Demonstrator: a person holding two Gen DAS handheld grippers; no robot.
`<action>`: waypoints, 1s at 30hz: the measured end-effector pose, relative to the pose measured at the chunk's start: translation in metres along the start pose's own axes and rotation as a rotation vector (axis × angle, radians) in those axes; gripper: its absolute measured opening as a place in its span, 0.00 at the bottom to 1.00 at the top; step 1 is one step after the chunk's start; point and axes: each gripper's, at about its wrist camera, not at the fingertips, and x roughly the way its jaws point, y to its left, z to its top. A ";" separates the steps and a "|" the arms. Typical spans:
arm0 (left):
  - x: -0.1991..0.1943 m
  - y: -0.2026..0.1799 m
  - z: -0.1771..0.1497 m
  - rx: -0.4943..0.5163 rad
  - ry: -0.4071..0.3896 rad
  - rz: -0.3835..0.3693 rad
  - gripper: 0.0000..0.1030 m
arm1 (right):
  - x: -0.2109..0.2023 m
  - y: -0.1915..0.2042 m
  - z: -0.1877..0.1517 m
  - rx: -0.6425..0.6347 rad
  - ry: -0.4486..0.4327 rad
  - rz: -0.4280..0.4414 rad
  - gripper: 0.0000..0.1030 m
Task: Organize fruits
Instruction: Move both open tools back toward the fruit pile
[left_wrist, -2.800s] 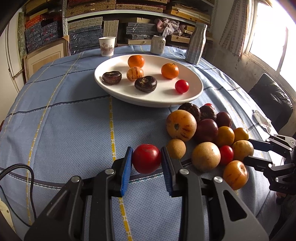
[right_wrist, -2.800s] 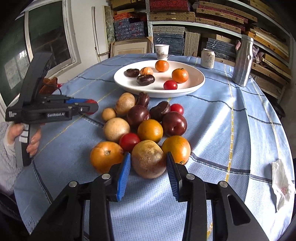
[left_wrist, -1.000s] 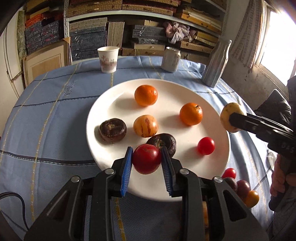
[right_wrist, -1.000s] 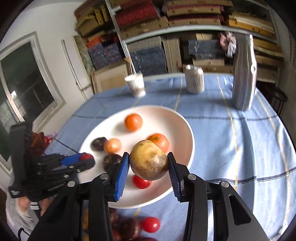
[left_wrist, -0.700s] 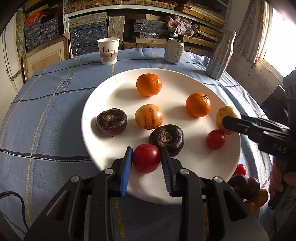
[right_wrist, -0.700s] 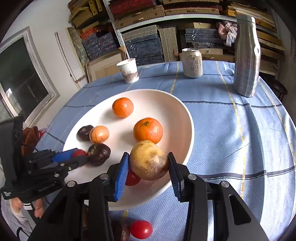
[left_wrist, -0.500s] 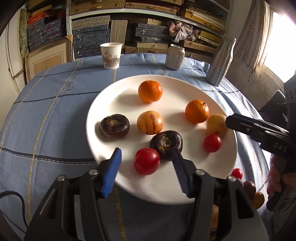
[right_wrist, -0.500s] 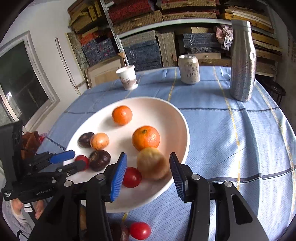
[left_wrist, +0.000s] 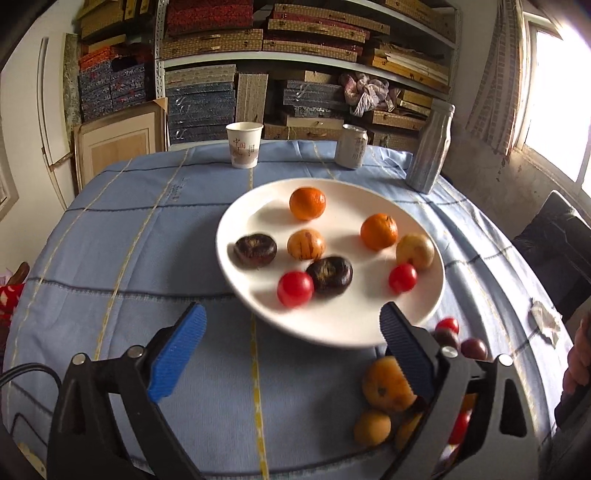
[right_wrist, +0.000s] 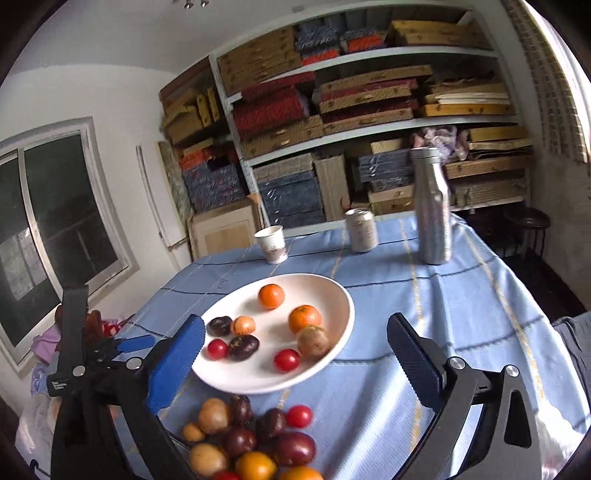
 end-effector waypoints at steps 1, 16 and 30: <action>-0.002 -0.001 -0.006 0.007 0.003 0.006 0.92 | -0.004 -0.005 -0.007 0.005 0.005 -0.018 0.97; -0.014 -0.013 -0.058 0.057 0.076 0.044 0.95 | -0.005 -0.027 -0.037 0.026 0.111 -0.103 0.97; -0.004 -0.026 -0.063 0.109 0.142 -0.010 0.95 | -0.001 -0.029 -0.039 0.037 0.135 -0.110 0.97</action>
